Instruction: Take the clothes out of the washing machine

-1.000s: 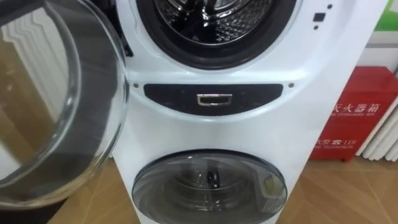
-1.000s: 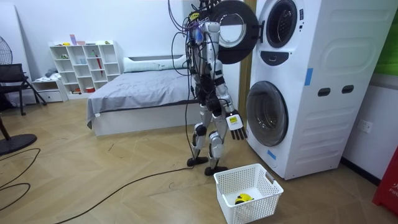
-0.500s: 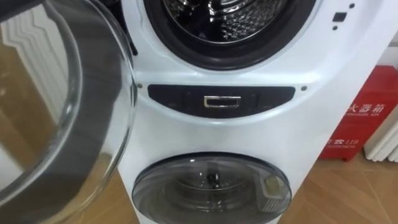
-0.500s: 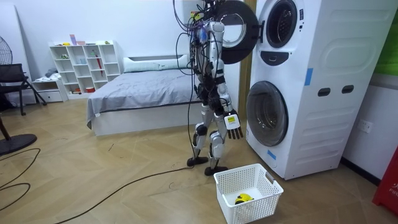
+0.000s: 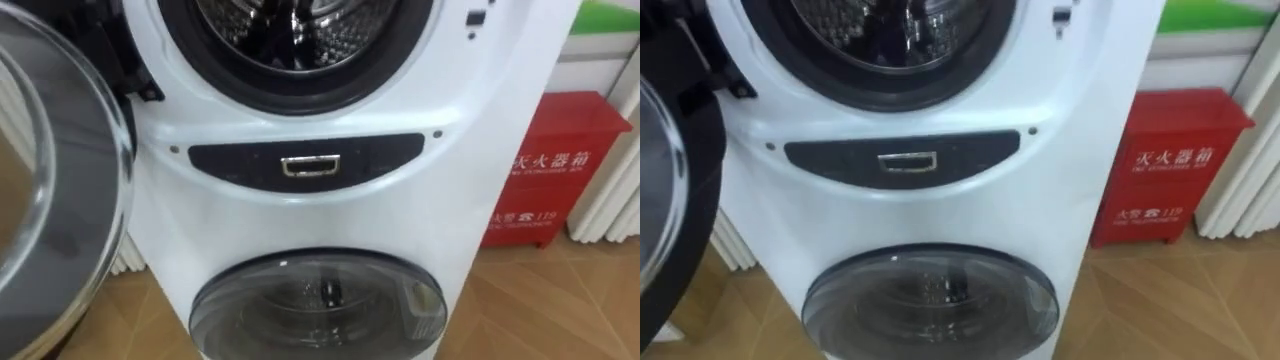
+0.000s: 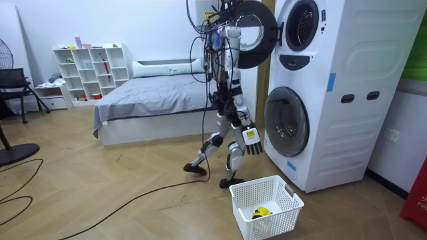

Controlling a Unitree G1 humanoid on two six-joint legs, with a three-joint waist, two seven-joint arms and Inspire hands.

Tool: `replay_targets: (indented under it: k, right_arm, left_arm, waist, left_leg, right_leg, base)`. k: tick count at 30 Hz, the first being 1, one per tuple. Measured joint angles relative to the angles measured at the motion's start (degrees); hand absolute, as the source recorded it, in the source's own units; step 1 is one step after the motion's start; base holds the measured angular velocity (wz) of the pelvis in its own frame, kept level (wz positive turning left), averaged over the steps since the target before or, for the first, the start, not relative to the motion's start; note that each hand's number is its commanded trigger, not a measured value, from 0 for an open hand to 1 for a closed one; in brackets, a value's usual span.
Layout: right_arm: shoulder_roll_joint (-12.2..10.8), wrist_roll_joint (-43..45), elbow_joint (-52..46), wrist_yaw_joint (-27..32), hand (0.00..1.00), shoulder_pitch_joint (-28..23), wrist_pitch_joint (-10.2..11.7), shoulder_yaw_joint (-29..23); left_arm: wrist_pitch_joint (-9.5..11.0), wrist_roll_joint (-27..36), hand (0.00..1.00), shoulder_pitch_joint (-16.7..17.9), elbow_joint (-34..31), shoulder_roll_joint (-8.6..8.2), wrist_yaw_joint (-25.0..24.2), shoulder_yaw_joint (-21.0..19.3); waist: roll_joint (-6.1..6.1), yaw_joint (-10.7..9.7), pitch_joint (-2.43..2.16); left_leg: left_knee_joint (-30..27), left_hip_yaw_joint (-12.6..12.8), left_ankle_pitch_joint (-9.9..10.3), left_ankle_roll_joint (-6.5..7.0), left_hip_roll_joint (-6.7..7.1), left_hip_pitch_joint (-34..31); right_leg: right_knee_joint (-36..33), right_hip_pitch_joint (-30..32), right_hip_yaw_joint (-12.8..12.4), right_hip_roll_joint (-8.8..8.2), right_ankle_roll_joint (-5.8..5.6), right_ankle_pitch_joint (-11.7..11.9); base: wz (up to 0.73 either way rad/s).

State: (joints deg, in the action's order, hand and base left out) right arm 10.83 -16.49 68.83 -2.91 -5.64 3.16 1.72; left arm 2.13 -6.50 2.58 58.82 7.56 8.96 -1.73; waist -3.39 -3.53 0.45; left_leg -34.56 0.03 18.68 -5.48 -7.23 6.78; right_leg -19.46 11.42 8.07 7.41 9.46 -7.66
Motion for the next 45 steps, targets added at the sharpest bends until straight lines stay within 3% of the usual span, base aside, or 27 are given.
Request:
replay_targets:
  k: [2,3,5,7,9,10,11,12,13,14,15,16,17,18,19,20,22,24,27,32,37,40,43,45]
  right_arm:
    - [0.0,0.3,-0.1,0.3,0.00,0.6,0.3,-0.6]
    - [-0.1,0.4,-0.1,0.4,0.00,1.0,0.6,-0.7]
    - [-0.5,0.3,-0.1,0.4,0.00,1.8,0.6,-0.7]
    - [-0.9,0.1,-0.1,0.5,0.00,1.7,0.5,-0.5]
    - [-0.9,0.0,-0.2,0.7,0.00,1.7,0.5,-0.7]
    - [-0.9,0.1,-0.2,0.7,0.00,1.8,0.5,-0.7]
    - [-0.9,-0.1,-0.4,0.8,0.00,2.2,0.5,-0.8]
    - [-1.2,-0.3,-0.4,1.0,0.00,0.9,0.1,-1.5]
    - [-1.1,-0.3,-0.4,1.0,0.00,0.3,-0.3,-2.6]
    - [-0.8,-0.2,-0.3,1.1,0.00,-0.2,-0.8,-3.5]
    - [-0.3,0.4,-0.2,1.4,0.00,-0.2,-0.9,-3.3]
    - [0.1,1.1,0.3,1.5,0.00,-0.1,-0.7,-2.9]
    - [0.1,1.2,0.4,1.5,0.00,0.0,-0.7,-3.0]
    - [0.0,1.6,0.4,1.5,0.00,0.1,-0.6,-2.4]
    - [-0.2,1.9,0.5,1.4,0.00,0.5,-0.6,-1.9]
    - [-0.3,2.6,0.5,1.0,0.00,1.7,-0.5,-0.4]
    - [-0.6,4.1,0.3,0.0,0.00,2.6,-0.5,1.1]
    - [-0.6,5.2,0.0,-0.6,0.00,2.9,-0.1,2.2]
    - [-0.7,5.4,0.0,-0.3,0.00,3.2,0.8,3.7]
    - [-0.9,6.9,-0.1,-0.2,0.00,3.6,1.0,3.8]
    - [-1.1,6.2,-0.4,-0.2,0.00,3.5,1.2,3.6]
    - [-1.1,6.3,-0.4,0.9,0.00,3.1,2.4,1.7]
    - [-1.0,6.8,-0.4,1.5,0.00,2.8,3.0,0.8]
    - [-0.8,8.3,-0.4,1.7,0.00,2.6,3.1,-2.6]
  left_arm:
    - [0.4,-0.1,0.00,-2.2,0.2,0.06,0.0,2.4]
    - [0.8,-0.5,0.00,-3.0,0.2,-0.07,0.1,3.7]
    - [1.0,-0.4,0.00,-3.3,0.7,-0.10,0.1,4.6]
    - [1.2,-0.3,0.00,-2.9,2.8,-0.13,0.1,5.0]
    - [1.3,0.2,0.00,-1.8,5.5,0.03,0.0,4.9]
    - [1.4,0.3,0.00,-1.1,6.0,0.18,0.1,4.7]
    - [1.7,1.0,0.00,-0.3,7.6,0.45,0.1,4.8]
    - [1.7,1.1,0.00,0.5,8.8,0.52,0.1,4.5]
    - [1.7,1.1,0.00,1.2,8.8,0.57,0.1,4.3]
    - [1.9,1.1,0.00,2.5,8.8,0.94,0.2,4.2]
    - [1.9,1.3,0.00,3.3,8.7,1.45,0.3,4.2]
    - [1.9,1.3,0.00,4.1,8.5,1.69,0.5,3.6]
    - [1.9,1.3,0.00,4.5,8.3,1.77,0.5,3.0]
    - [1.9,1.2,0.00,5.1,8.1,1.90,0.6,1.1]
    - [1.8,1.2,0.00,5.1,8.1,1.99,0.7,-0.1]
    - [1.8,1.3,0.00,5.1,8.1,2.09,0.8,-2.1]
    - [2.1,1.4,0.00,5.0,8.1,2.26,0.9,-3.9]
    - [2.2,1.5,0.00,4.9,8.1,2.34,1.0,-3.9]
    - [2.9,2.6,0.00,4.4,7.8,1.93,1.0,-3.5]
    - [3.0,2.7,0.00,4.6,7.7,1.83,1.1,-2.5]
    - [3.0,8.9,0.00,4.8,7.7,1.76,1.9,-2.6]
    - [3.1,16.4,0.00,4.8,7.7,1.78,1.9,-3.4]
    - [3.2,20.0,0.00,4.5,7.6,2.05,1.9,-6.5]
    - [3.2,25.4,0.00,3.9,6.2,2.47,2.9,-11.0]
  waist:
    - [-0.50,-0.9,0.32]
    - [-0.82,-0.8,0.10]
    - [-0.13,-0.8,0.48]
    - [0.50,-0.7,0.26]
    - [1.16,-0.7,-0.16]
    - [1.53,-0.7,-0.34]
    - [1.16,-0.9,-0.10]
    - [0.86,-0.9,-0.02]
    - [0.82,-0.8,-0.11]
    - [0.95,-0.2,-0.22]
    - [1.22,0.6,-0.13]
    - [1.98,1.1,0.08]
    - [2.20,1.7,0.07]
    - [3.07,3.5,-0.22]
    - [3.50,4.4,-0.31]
    - [3.73,5.2,-0.29]
    - [3.62,5.6,-0.32]
    - [4.12,5.7,-0.29]
    - [5.01,5.6,-0.47]
    - [6.05,5.6,-0.41]
    - [5.43,5.6,-0.26]
    - [4.26,5.6,0.02]
    - [3.42,5.6,0.19]
    - [2.41,5.3,0.25]
  left_leg:
    - [5.8,-0.4,0.4,-0.07,0.04,2.1]
    - [10.4,-0.4,0.5,0.14,0.58,3.4]
    - [16.1,-0.3,1.5,1.67,1.35,4.0]
    - [20.7,-0.3,1.8,2.47,2.14,4.6]
    - [24.8,1.6,1.1,4.99,4.40,4.1]
    - [24.9,2.2,0.8,5.85,5.04,3.3]
    - [24.7,5.0,0.9,7.14,5.00,1.7]
    - [23.9,8.0,0.2,6.85,4.54,1.2]
    - [24.0,8.2,-0.4,6.84,4.53,1.2]
    - [24.7,9.5,-1.6,6.82,4.58,1.3]
    - [25.1,11.6,-2.2,6.80,4.55,1.4]
    - [25.1,13.4,-2.8,6.45,4.64,1.4]
    - [25.0,14.4,-3.0,6.17,4.71,1.4]
    - [24.8,15.9,-3.5,5.43,5.17,1.2]
    - [24.5,16.5,-3.5,5.22,5.30,1.0]
    - [23.4,16.9,-3.8,4.72,5.30,0.1]
    - [23.5,13.7,-4.8,4.38,4.60,-0.3]
    - [23.5,12.1,-5.1,3.96,3.91,-0.2]
    - [23.2,10.8,-5.3,3.68,3.38,-0.6]
    - [23.2,10.7,-5.3,3.62,2.83,-1.2]
    - [23.4,10.1,-5.3,3.63,2.95,-1.1]
    - [24.0,8.7,-5.3,3.63,3.09,-0.3]
    - [24.3,8.6,-5.3,3.63,3.07,0.3]
    - [24.9,8.6,-5.3,3.62,3.09,1.1]
  right_leg:
    - [-0.4,2.3,1.5,-0.14,-0.21,1.0]
    - [-0.1,3.8,1.5,-0.20,-0.41,2.2]
    - [0.2,5.8,1.6,-0.58,-0.72,4.3]
    - [2.1,6.3,1.5,-0.85,-1.29,7.6]
    - [8.0,6.1,0.0,-1.70,-2.72,14.2]
    - [9.9,6.0,-0.4,-2.00,-3.14,16.2]
    - [10.7,5.8,-0.7,-2.99,-5.56,17.7]
    - [2.8,5.7,0.9,-4.85,-5.58,11.2]
    - [-1.9,5.4,1.4,-5.74,-6.03,7.7]
    - [-9.2,4.0,2.1,-7.51,-7.31,1.9]
    - [-13.7,1.3,2.2,-9.62,-7.81,-2.7]
    - [-14.7,-2.9,1.9,-11.63,-8.89,-6.3]
    - [-14.0,-5.0,1.2,-12.27,-9.56,-7.6]
    - [-10.8,-7.8,-0.3,-12.98,-10.72,-9.3]
    - [-8.3,-8.4,-1.0,-12.65,-11.07,-9.6]
    - [-3.9,-9.0,-1.4,-11.67,-10.18,-9.6]
    - [0.1,-9.8,-2.6,-9.64,-8.52,-7.0]
    - [2.5,-10.9,-2.6,-8.50,-7.97,-5.6]
    - [4.2,-11.4,-2.5,-7.27,-7.65,-4.5]
    - [7.2,-12.1,-1.7,-6.82,-7.48,-2.7]
    - [8.8,-13.1,-1.7,-6.82,-7.79,-2.0]
    - [8.9,-13.8,-1.6,-6.75,-7.83,-1.9]
    - [9.3,-14.5,-1.8,-6.91,-7.84,-1.9]
    - [9.8,-15.4,-1.8,-6.91,-7.85,-1.9]
  base:
    - [0.34]
    - [0.13]
    - [0.00]
    - [0.00]
    - [-0.09]
    - [0.00]
    - [0.29]
    - [0.47]
    - [0.54]
    - [0.41]
    - [0.34]
    - [0.16]
    - [-0.13]
    - [-0.38]
    - [-0.62]
    - [-0.57]
    - [-0.41]
    - [-0.12]
    - [0.00]
    - [-0.01]
    - [0.00]
    - [0.01]
    - [0.00]
    - [0.02]
